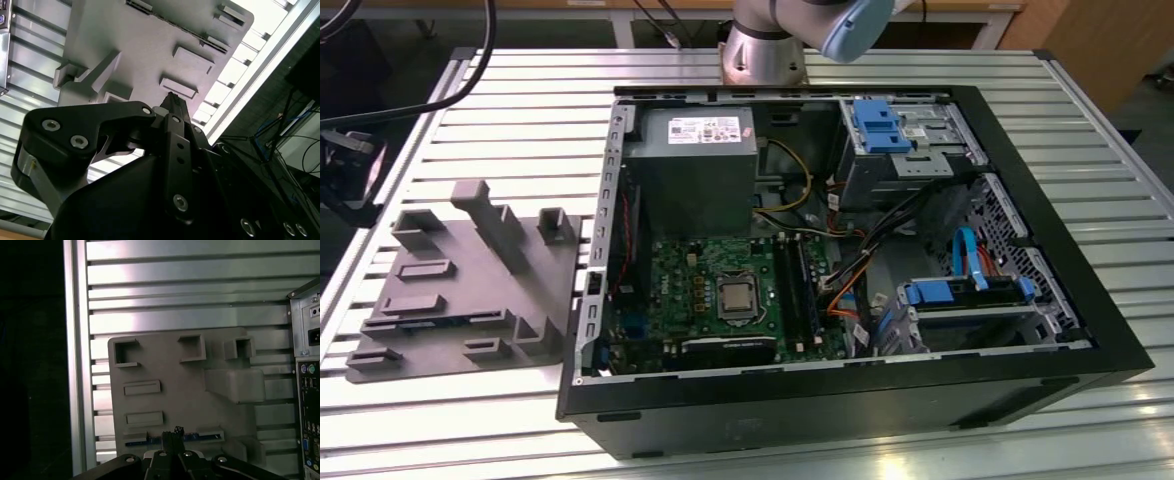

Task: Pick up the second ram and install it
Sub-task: 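Reach for the second ram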

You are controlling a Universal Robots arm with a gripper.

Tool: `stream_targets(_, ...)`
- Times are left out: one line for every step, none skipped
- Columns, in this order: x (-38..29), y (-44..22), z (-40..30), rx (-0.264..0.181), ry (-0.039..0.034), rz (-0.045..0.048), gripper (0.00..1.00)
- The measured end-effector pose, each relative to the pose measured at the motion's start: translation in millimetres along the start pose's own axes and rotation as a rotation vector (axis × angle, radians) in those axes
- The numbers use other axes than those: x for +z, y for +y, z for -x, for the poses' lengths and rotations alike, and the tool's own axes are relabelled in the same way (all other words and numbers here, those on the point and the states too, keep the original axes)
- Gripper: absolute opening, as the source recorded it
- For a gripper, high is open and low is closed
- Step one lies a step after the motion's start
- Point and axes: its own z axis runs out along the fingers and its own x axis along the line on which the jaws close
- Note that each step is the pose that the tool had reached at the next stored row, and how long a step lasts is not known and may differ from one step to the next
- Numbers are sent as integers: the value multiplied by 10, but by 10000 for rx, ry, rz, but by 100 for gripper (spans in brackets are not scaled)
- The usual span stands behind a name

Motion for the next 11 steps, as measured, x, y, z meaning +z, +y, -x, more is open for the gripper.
stream_targets(1,-5,0,0,-1,1,11)
stream_targets(2,-10,0,0,1,0,11)
stream_targets(2,-15,0,0,0,1,11)
stream_targets(3,-20,0,-1,-1,1,11)
stream_targets(4,-25,0,0,-1,1,11)
stream_targets(4,-31,0,0,0,1,11)
stream_targets(4,-38,0,0,0,1,11)
stream_targets(5,-44,0,0,-1,1,11)
stream_targets(5,-50,0,0,-1,1,11)
stream_targets(6,-56,0,0,0,1,11)
stream_targets(6,-62,0,0,0,1,11)
